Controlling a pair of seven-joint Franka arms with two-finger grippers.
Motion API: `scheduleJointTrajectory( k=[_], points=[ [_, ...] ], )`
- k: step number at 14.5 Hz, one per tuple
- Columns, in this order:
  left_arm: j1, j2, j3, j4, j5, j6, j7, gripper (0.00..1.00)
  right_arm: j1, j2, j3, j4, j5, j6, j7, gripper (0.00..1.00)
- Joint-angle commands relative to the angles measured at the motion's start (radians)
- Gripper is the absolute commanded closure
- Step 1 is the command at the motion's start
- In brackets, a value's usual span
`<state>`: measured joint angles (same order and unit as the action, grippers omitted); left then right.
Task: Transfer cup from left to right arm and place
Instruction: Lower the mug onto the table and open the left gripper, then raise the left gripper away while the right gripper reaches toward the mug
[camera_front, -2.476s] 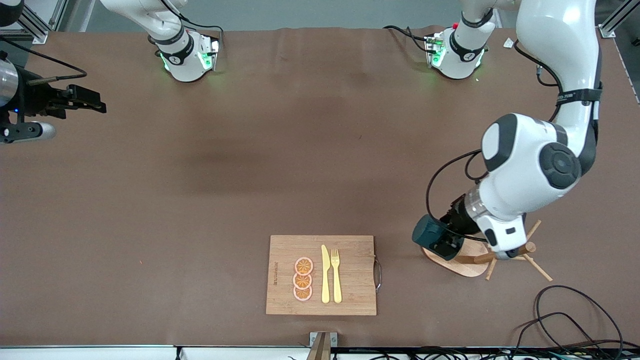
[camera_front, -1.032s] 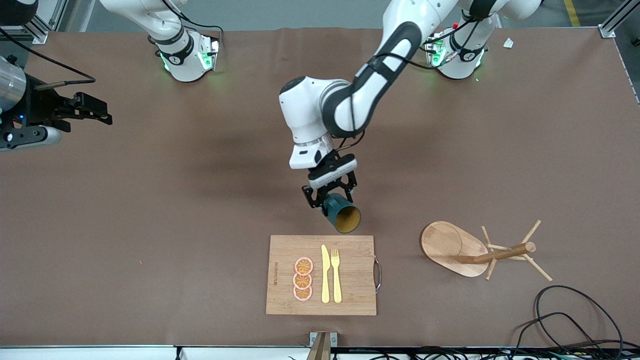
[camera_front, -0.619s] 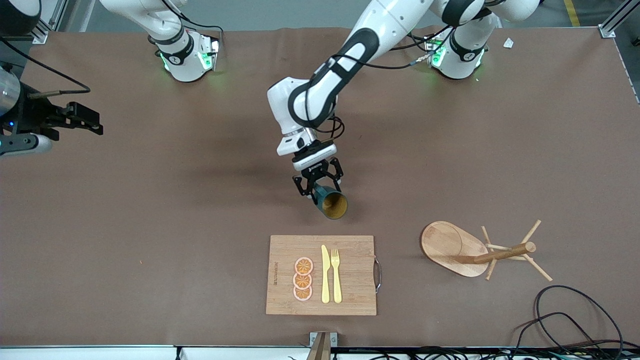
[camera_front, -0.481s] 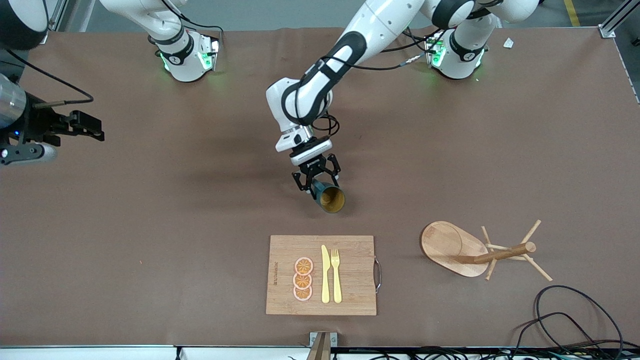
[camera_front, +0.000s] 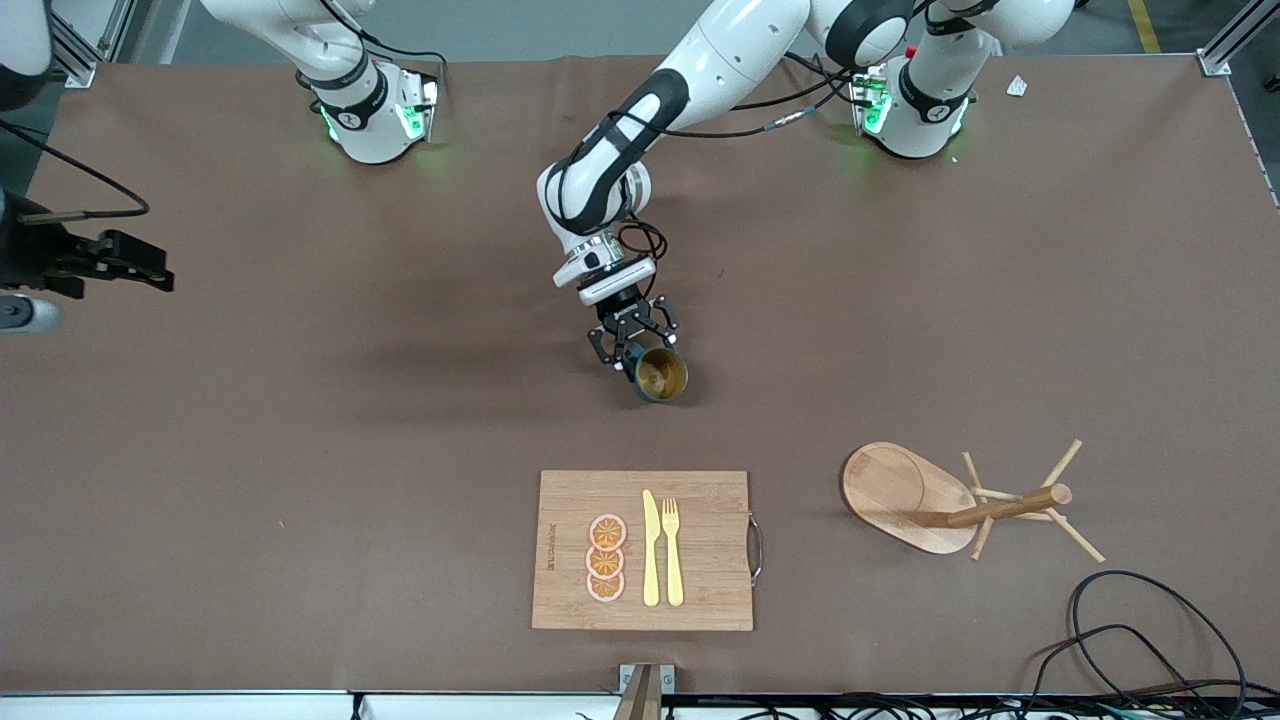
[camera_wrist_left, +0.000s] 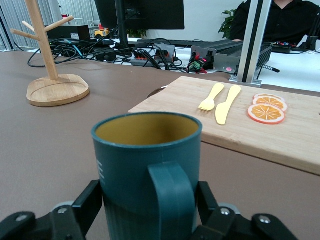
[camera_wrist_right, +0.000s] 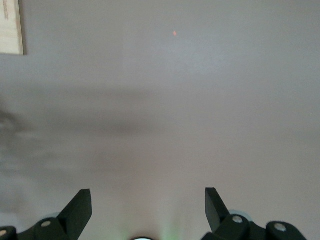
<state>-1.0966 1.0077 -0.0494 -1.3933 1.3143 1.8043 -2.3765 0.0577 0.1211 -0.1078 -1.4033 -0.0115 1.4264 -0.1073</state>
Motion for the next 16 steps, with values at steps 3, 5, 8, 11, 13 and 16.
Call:
scheduleJointTrajectory(
  k=[3, 5, 8, 11, 13, 16],
  points=[
    [-0.032, 0.006, 0.000, 0.019, 0.005, -0.008, 0.022, 0.00, -0.055, -0.030, 0.011, 0.043, 0.011, -0.062, -0.064, 0.00],
    [-0.063, -0.032, -0.003, 0.023, -0.071, -0.043, 0.052, 0.00, -0.046, -0.052, 0.019, 0.041, 0.008, -0.076, -0.061, 0.00],
    [-0.085, -0.125, -0.007, 0.023, -0.235, -0.088, 0.149, 0.00, -0.016, -0.070, 0.019, 0.033, 0.010, -0.078, -0.058, 0.00],
    [-0.080, -0.220, -0.006, 0.025, -0.373, -0.099, 0.192, 0.00, 0.059, -0.087, 0.017, -0.014, 0.004, -0.080, -0.051, 0.00],
    [-0.059, -0.288, -0.003, 0.027, -0.464, -0.099, 0.203, 0.00, 0.071, -0.118, 0.019, -0.054, 0.001, -0.069, -0.049, 0.00],
    [0.032, -0.411, -0.003, 0.031, -0.625, -0.097, 0.267, 0.00, 0.068, -0.265, 0.017, -0.281, -0.001, 0.053, -0.051, 0.00]
  ],
)
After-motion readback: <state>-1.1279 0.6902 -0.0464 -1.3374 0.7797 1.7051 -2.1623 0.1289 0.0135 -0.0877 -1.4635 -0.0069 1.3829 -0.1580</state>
